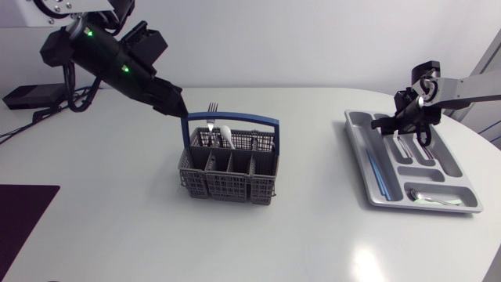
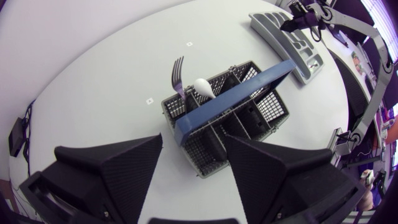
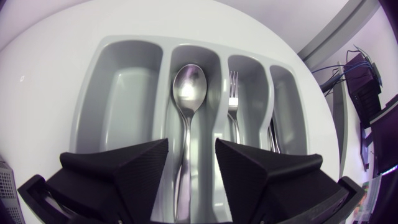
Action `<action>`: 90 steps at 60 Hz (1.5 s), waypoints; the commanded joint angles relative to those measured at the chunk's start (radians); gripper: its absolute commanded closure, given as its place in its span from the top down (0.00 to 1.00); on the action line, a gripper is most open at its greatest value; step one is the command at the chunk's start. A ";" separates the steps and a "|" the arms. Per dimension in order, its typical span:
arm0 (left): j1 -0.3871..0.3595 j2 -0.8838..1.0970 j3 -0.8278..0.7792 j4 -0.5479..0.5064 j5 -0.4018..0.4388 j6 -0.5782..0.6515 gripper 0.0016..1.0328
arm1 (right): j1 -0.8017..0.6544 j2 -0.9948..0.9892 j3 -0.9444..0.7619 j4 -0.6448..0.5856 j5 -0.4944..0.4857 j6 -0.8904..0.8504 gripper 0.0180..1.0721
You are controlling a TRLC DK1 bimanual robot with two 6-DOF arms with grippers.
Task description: Sort the cutlery from the basket into the organizer compartments.
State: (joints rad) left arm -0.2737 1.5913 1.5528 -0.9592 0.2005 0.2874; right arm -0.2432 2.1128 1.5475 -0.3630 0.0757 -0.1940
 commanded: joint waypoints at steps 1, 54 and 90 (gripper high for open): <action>0.024 -0.034 -0.051 0.005 -0.006 -0.008 0.68 | 0.042 -0.132 -0.110 0.036 -0.005 -0.009 0.65; 0.022 -0.186 -0.497 0.154 -0.004 0.091 0.03 | 0.502 -0.547 -0.389 0.012 -0.340 -0.013 0.05; -0.053 -0.042 -0.571 0.304 -0.004 0.090 0.03 | 0.576 -0.382 -0.234 -0.105 -0.643 0.085 0.05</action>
State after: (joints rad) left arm -0.3241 1.5101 0.9806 -0.6788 0.1970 0.3634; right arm 0.3313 1.7092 1.2919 -0.4400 -0.5350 -0.1368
